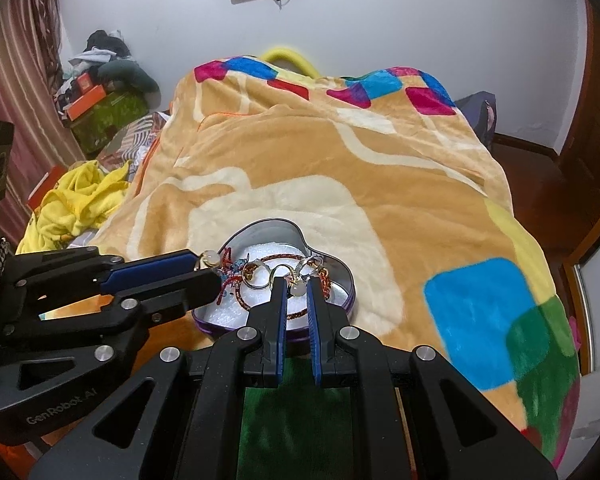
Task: Organize jewelry
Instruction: 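Carry both rings into the heart tin and open both tools, then lift both open tools up away from the heart tin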
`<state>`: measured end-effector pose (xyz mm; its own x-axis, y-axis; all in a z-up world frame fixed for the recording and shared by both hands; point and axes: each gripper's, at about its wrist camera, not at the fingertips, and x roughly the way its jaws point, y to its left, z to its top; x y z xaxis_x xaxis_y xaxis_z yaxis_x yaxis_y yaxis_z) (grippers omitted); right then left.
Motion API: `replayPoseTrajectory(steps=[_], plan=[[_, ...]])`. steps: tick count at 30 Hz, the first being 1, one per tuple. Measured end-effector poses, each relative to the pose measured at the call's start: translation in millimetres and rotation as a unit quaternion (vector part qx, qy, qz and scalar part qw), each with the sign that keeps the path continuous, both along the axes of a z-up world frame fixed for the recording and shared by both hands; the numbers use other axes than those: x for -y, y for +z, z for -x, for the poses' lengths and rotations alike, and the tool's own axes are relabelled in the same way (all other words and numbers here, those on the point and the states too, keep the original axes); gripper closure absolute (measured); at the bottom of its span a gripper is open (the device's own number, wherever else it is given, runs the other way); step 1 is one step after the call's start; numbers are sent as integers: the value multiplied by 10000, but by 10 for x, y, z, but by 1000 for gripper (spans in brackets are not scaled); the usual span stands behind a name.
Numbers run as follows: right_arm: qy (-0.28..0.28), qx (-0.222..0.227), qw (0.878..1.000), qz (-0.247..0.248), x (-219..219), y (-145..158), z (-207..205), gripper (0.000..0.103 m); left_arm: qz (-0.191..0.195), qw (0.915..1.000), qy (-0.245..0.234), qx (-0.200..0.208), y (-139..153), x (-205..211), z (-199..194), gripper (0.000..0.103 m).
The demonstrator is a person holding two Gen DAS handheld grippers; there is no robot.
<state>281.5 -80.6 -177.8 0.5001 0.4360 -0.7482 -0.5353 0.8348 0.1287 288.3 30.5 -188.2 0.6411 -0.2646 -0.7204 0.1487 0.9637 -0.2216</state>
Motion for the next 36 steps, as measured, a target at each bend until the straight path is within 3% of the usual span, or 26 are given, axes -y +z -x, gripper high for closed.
replayPoseTrajectory(steps=[13,21,29,36], plan=[[174,-232,9995,104,-47,-43,-50,93,156,9998,123,-98,8,-81,-23,86],[162,-111,9998,62,-16,138,66,81,87,9996,214,185,309,-132,181,86],[-59,584,9980,-239,164,711,416,81,-162,9934,479,1032,1001,-136,659,82],[-251,1707,9819,-781,407,1485,1055,81,-426,9726,674,2186,1720,-15,1360,67]])
